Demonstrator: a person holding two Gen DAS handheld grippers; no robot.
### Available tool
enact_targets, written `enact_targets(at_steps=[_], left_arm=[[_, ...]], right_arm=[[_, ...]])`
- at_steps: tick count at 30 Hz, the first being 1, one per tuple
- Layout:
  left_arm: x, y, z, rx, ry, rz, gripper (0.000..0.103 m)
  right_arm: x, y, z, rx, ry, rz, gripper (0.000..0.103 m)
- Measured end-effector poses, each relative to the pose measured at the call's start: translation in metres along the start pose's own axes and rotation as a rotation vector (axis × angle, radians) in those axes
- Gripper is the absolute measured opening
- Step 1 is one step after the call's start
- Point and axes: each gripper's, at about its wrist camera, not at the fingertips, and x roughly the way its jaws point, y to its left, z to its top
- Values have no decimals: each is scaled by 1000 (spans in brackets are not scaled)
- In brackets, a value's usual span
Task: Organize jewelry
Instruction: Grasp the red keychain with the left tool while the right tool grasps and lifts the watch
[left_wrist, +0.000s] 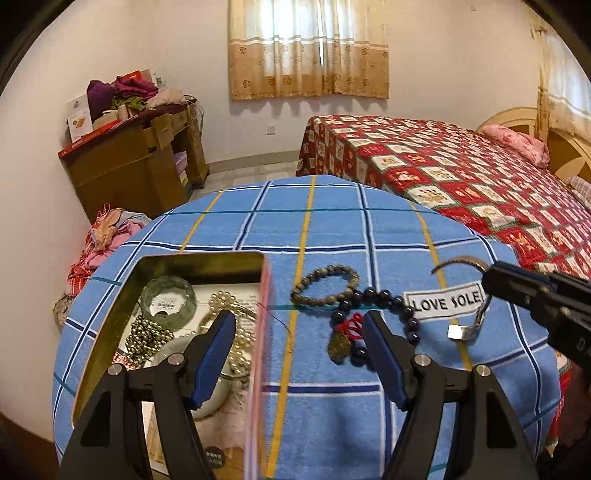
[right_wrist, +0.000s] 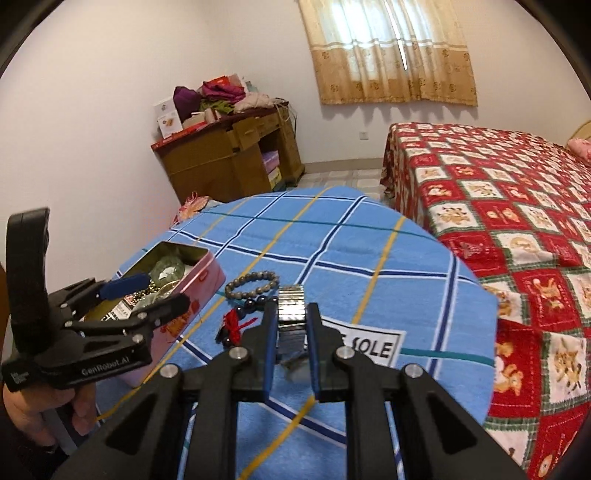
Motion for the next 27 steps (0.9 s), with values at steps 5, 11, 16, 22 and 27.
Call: enact_targets(at_steps=[5, 11, 16, 22, 27], left_arm=[[0, -16, -3, 36, 4, -16, 71], [17, -35, -5, 77, 45, -47, 71], [39, -39, -5, 62, 114, -92, 51], [39, -40, -9, 62, 128, -123, 0], [18, -36, -6, 60, 73, -133, 0]], right_arm=[[1, -9, -9, 6, 9, -21, 17], [-2, -13, -10, 2, -1, -30, 17], [-3, -13, -11, -1, -3, -25, 17], [-4, -12, -11, 1, -8, -21, 17], [-9, -7, -9, -6, -19, -17, 17]])
